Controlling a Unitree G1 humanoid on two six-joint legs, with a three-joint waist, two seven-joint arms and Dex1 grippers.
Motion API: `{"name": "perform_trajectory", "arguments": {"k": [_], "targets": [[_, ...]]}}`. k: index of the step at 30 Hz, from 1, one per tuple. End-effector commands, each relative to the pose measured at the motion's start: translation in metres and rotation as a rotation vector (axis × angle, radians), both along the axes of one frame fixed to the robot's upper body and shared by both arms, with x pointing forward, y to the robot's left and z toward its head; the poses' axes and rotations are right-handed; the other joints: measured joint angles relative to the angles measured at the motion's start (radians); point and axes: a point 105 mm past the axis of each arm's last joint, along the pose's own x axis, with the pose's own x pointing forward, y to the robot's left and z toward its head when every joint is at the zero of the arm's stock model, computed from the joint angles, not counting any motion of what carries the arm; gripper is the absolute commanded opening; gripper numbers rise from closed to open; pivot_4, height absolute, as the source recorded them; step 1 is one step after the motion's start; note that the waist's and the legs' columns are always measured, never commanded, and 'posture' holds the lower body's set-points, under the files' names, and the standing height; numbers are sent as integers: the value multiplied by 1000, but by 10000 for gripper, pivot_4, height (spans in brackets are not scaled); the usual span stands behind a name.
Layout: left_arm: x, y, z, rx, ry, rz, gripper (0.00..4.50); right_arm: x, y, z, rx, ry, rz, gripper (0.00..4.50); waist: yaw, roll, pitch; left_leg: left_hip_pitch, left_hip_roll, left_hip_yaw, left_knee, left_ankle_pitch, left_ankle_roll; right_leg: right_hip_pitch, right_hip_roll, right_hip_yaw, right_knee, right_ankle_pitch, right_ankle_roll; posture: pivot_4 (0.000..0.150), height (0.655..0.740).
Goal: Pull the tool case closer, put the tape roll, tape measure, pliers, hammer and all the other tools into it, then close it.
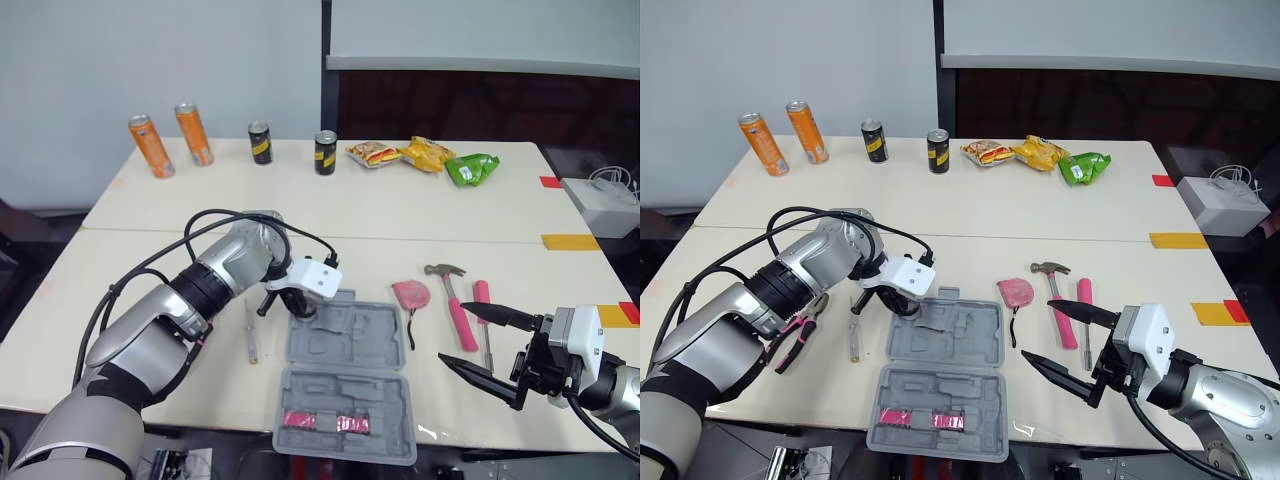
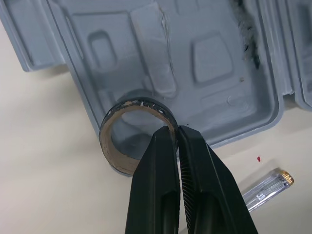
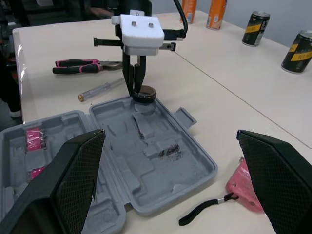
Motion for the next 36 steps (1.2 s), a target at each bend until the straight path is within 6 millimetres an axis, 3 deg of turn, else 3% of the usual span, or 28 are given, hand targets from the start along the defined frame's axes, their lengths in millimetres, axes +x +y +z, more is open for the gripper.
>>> {"name": "perform_trajectory", "arguments": {"k": [1,27,35,36], "targets": [[-2,-3,8,16,1,-44,390,-4,3,8,-17,-46,10,45000,0,0,0,0,0,0,0,0,0,0,0,0,0,0,0,1500,7400],[0,-1,-5,36,10,-29,390,-5,3,7,-12,-48,2,45000,-3,0,0,0,0,-1,0,0,0,0,0,-1,1,0,0,1500,7400],[4,-1,1,11,-30,-19,25994,-3,3,6,-10,-41,12,45000,-2,0,0,0,0,-1,0,0,1,0,0,-1,1,0,0,1500,7400],[3,-1,5,2,-34,-19,25994,-2,3,6,-9,-41,13,45000,-2,0,0,0,0,-1,0,0,1,0,0,-1,1,0,0,1500,7400]]}}
